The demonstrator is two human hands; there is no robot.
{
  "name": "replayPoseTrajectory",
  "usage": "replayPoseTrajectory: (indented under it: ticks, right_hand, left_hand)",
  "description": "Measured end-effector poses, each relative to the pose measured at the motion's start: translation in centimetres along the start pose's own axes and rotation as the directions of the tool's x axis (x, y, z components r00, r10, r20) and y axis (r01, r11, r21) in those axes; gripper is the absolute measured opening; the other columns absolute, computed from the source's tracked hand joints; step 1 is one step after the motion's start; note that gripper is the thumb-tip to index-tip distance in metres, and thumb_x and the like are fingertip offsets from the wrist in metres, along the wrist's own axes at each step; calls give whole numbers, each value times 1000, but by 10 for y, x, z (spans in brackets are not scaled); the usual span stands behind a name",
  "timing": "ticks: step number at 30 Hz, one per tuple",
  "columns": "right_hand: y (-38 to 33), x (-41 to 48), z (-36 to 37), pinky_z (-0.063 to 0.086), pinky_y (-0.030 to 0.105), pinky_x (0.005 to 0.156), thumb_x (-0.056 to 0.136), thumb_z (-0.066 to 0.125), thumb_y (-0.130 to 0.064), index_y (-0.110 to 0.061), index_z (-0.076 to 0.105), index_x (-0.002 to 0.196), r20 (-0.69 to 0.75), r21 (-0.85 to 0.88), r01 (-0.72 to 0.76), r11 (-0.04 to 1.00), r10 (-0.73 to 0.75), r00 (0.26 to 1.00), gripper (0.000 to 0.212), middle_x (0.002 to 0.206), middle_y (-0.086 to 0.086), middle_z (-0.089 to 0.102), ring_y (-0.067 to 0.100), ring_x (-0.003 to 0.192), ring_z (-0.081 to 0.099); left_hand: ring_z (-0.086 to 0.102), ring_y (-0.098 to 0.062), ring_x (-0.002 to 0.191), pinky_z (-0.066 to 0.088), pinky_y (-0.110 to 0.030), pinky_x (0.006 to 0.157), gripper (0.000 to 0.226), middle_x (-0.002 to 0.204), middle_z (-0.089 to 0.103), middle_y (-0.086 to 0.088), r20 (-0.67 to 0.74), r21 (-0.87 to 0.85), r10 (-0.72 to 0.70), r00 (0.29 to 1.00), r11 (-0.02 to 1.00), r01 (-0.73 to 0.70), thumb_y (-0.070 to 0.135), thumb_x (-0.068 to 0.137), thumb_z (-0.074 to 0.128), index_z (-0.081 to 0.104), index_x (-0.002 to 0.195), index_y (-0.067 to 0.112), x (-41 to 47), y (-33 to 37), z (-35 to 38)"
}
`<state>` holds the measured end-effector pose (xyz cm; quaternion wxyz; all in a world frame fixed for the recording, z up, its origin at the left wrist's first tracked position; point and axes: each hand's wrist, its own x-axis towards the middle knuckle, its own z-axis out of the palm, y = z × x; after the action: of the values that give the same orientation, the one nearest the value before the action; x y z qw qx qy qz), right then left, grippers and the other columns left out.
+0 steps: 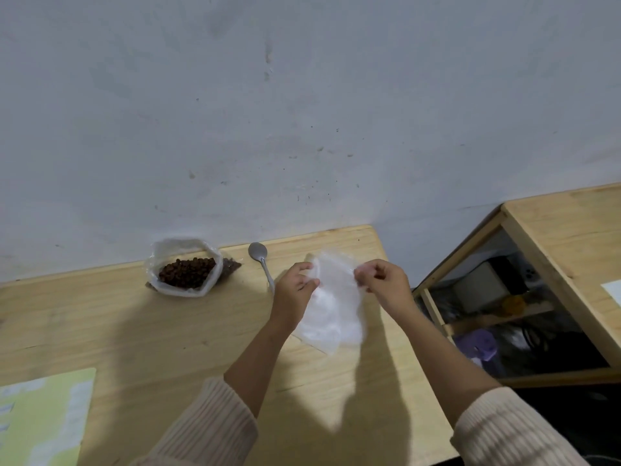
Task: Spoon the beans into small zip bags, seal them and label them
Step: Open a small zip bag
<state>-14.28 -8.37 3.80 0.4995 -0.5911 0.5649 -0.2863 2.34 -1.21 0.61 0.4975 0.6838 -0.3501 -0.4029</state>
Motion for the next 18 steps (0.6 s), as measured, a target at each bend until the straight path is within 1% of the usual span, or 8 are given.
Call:
replayPoseTrajectory:
  ticks: [3,4,6,7,9,11,14,18]
  right_hand:
    - [-30,-2,3,47,16,55,88,56,-1,-14,64,70,56,40,50,998,-53,997,23,71,0,67,5,60,60]
    - [-42,-4,7,47,17,55,87,57,-1,-13,63,70,46,77,72,994,-76,996,22,72,0,67,4,59,60]
    - [-68,-10,18,48,19,56,86,61,-3,-12,61,72,41,141,130,981,-137,990,17,74,1,66,5,63,61]
    - [-80,-14,25,49,21,58,86,62,-5,-12,61,73,55,157,167,973,-177,983,15,76,4,66,8,67,62]
    - [-104,-21,42,51,23,61,86,63,-6,-12,59,74,123,175,232,957,-255,959,13,79,7,65,13,75,61]
    - [-124,-27,61,53,25,63,85,64,-5,-11,57,73,195,193,275,942,-311,930,15,80,5,62,14,78,58]
    - [-149,-34,93,53,33,71,85,65,-7,-5,56,78,288,208,325,922,-375,881,11,87,3,62,13,85,59]
    - [-173,-46,136,55,29,77,90,59,-19,-5,61,94,457,222,273,936,-348,819,15,102,2,64,10,96,60]
  left_hand:
    - [57,-13,94,43,-22,86,30,102,61,-2,-130,88,119,984,990,-108,5,81,68,61,109,14,8,21,-14]
    - [54,-13,97,42,-20,88,32,106,57,0,-197,105,153,968,985,-134,5,81,69,60,110,14,10,32,-20]
    - [55,-15,92,44,-15,83,26,103,57,-2,-277,33,169,946,985,-167,8,83,68,59,106,14,9,59,-35]
    - [58,-17,87,47,-17,80,18,99,60,-4,-270,-55,148,951,984,-169,11,86,65,59,102,15,7,73,-43]
    - [65,-17,79,54,-23,73,7,94,65,-4,-178,-233,94,980,963,-135,18,91,60,61,97,15,0,99,-62]
    - [69,-14,74,55,-23,67,9,90,68,-1,-93,-340,54,994,937,-83,21,93,57,64,94,15,-8,117,-85]
    - [71,-18,80,58,-31,76,13,93,71,-6,-65,-397,38,997,916,-61,20,92,59,66,99,12,-20,131,-126]
    - [70,-21,85,57,-37,81,18,95,71,-9,-104,-372,38,994,925,-74,22,88,64,68,100,9,-33,128,-183]
